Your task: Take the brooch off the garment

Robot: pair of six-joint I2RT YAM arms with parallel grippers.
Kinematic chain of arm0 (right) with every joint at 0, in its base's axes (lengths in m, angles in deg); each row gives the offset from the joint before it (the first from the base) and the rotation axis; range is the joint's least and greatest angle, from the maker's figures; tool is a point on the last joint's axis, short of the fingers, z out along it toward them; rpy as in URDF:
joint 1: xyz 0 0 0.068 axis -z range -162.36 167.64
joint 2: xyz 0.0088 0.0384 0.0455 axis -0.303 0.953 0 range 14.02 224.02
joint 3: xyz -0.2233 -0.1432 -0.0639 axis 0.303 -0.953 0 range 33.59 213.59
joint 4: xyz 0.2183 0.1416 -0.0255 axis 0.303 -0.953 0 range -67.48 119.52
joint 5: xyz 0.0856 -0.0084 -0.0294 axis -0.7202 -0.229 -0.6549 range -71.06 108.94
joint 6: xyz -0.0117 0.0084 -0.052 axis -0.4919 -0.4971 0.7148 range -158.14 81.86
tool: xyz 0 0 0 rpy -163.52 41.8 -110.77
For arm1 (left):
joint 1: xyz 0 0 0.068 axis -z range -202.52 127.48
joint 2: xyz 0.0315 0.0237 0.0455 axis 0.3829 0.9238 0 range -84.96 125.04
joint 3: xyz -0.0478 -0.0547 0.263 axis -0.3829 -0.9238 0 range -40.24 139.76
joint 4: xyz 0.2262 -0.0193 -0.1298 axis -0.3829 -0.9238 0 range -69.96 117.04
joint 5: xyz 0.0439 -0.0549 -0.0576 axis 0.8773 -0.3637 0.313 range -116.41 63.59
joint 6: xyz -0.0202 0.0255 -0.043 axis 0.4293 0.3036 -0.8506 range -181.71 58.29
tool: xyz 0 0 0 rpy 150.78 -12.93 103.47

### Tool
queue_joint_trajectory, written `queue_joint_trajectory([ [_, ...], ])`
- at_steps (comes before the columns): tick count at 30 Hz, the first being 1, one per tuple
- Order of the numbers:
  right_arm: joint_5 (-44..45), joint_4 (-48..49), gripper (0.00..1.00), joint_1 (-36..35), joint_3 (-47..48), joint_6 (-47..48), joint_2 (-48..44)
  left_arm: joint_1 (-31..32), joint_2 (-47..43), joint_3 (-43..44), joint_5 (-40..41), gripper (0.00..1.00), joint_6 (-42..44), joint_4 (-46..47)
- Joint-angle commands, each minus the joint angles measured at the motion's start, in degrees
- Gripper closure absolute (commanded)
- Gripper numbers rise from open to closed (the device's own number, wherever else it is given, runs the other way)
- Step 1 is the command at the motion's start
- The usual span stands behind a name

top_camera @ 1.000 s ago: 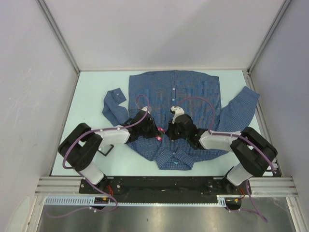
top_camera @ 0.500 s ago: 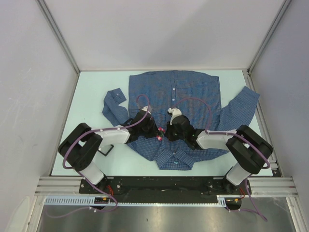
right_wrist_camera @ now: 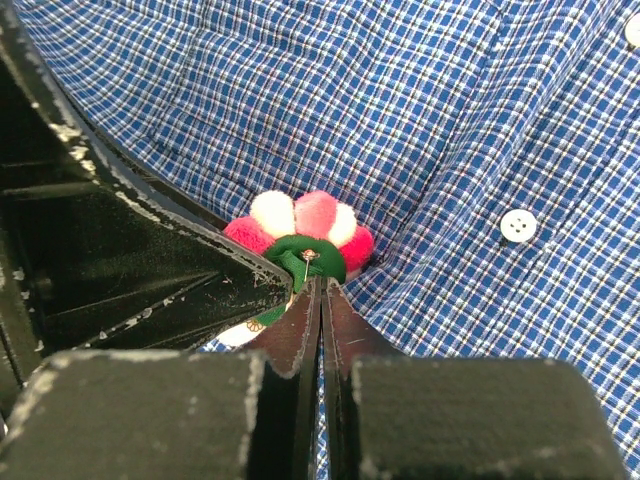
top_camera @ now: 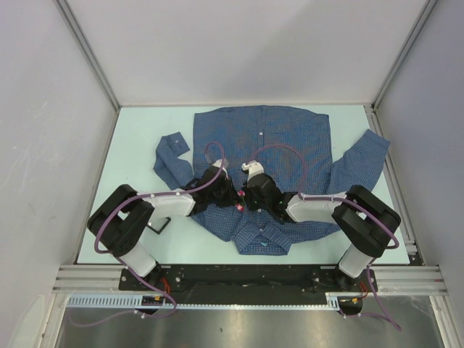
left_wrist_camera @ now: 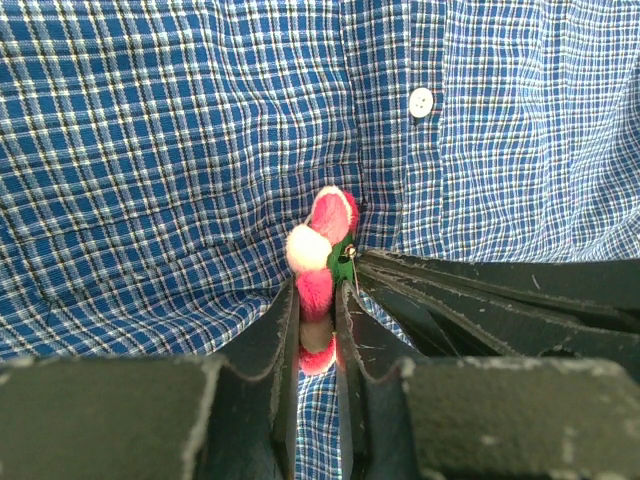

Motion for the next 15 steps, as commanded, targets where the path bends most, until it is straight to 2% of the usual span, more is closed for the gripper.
queue_joint_trajectory([
  [1,4.2,-0.7,1.00,-2.3,3.0,1.9,1.4,0.4,-0.4,-1.5,-2.6,1.00,1.2,2.0],
  [7,7.9,-2.0,1.00,-5.8,5.0,3.3,3.2,0.4,-1.6,-4.3,-4.9,1.00,1.3,7.7],
  [15,7.8,-0.1,1.00,-9.8,5.7,8.1,5.5,0.4,-2.0,-5.9,-8.6,1.00,2.9,13.3],
])
